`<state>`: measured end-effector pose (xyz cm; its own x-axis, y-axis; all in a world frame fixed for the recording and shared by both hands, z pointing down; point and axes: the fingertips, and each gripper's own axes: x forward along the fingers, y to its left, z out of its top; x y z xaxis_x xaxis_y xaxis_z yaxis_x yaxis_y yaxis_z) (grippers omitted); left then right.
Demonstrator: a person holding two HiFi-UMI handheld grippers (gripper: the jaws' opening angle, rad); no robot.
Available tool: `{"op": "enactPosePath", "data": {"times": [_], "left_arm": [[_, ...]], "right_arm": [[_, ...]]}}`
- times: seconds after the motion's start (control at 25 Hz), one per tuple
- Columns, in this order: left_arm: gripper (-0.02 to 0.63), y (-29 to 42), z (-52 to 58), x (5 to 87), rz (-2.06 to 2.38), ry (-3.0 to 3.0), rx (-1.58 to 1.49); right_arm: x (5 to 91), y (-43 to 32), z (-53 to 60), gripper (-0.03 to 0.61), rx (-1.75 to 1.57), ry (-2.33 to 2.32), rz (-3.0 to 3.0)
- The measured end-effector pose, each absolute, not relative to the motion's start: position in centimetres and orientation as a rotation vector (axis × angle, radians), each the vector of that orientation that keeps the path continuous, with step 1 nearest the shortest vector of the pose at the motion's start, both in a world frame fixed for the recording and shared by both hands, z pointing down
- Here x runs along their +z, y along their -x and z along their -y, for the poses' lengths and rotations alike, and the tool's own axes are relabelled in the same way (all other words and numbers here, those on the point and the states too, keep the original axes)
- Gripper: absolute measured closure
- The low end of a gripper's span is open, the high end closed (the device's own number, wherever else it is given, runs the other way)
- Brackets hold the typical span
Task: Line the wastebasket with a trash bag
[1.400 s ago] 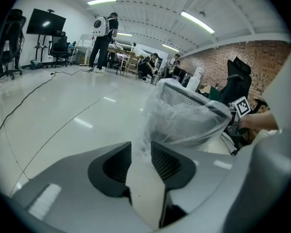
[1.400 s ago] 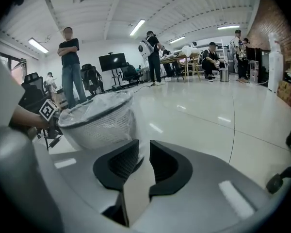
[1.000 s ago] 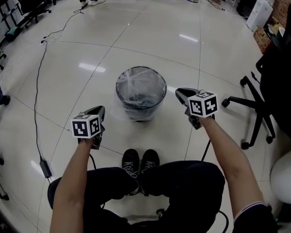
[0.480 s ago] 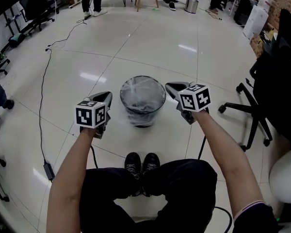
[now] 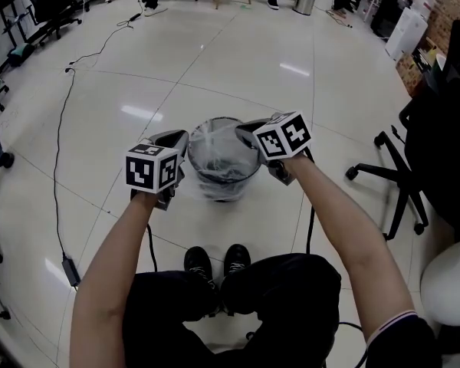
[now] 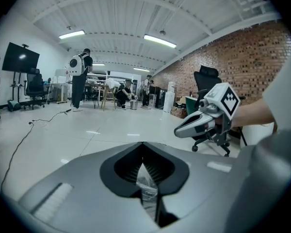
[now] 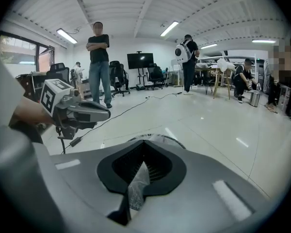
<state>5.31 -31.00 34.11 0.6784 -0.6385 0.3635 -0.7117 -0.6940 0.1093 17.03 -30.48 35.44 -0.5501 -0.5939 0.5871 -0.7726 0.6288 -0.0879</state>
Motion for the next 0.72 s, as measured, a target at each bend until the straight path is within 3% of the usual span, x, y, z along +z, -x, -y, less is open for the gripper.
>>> {"op": "enactPosePath", "data": {"times": [0.72], "left_arm": [[0.603, -4.7, 36.5, 41.4, 1.077, -2.560, 0.523]], "right_arm": [[46.0, -10.9, 38.3, 0.577, 0.617, -0.852, 2.217]]}}
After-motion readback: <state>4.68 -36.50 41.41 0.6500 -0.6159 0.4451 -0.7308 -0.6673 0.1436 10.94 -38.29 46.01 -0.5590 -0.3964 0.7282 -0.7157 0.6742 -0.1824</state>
